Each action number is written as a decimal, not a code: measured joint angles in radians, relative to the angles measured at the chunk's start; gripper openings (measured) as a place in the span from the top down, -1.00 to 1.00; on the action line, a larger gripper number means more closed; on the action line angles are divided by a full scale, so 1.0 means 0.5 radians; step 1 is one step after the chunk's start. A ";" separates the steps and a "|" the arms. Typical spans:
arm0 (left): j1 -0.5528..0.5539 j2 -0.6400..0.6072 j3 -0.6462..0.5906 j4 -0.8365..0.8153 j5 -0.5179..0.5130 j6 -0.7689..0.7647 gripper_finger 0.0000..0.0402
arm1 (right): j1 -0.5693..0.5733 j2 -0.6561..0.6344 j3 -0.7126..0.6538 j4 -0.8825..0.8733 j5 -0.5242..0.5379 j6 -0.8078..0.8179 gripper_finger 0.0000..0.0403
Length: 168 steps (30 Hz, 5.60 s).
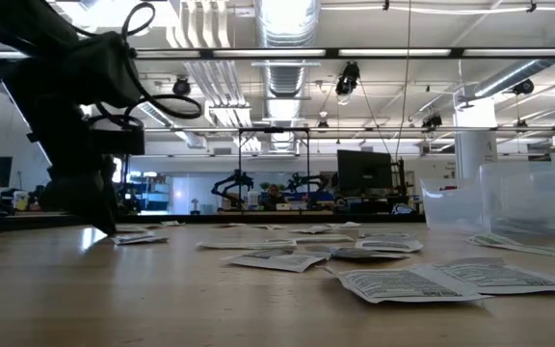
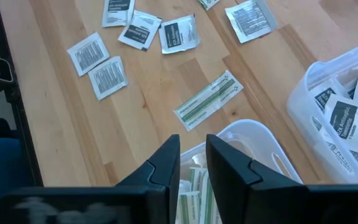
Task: Pick & Place First Aid Supplies
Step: Put the towelette pack into the top bin
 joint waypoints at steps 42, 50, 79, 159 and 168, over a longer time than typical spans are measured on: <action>0.381 0.000 -0.202 0.273 0.221 0.301 0.98 | 0.002 0.000 0.000 0.070 -0.006 -0.002 0.68; 0.345 -0.006 -0.071 0.224 0.253 0.289 1.00 | 0.002 0.000 0.000 0.075 -0.006 -0.032 0.63; 0.114 -0.069 0.562 0.263 0.693 0.568 1.00 | 0.001 0.000 0.000 0.121 -0.005 -0.061 0.64; -0.360 1.038 1.249 -0.123 0.159 -0.112 0.38 | 0.001 0.000 -0.113 0.334 -0.002 -0.309 0.71; -0.322 1.062 1.158 -0.073 0.119 -0.231 0.38 | 0.001 0.000 -0.114 0.362 -0.003 -0.316 0.67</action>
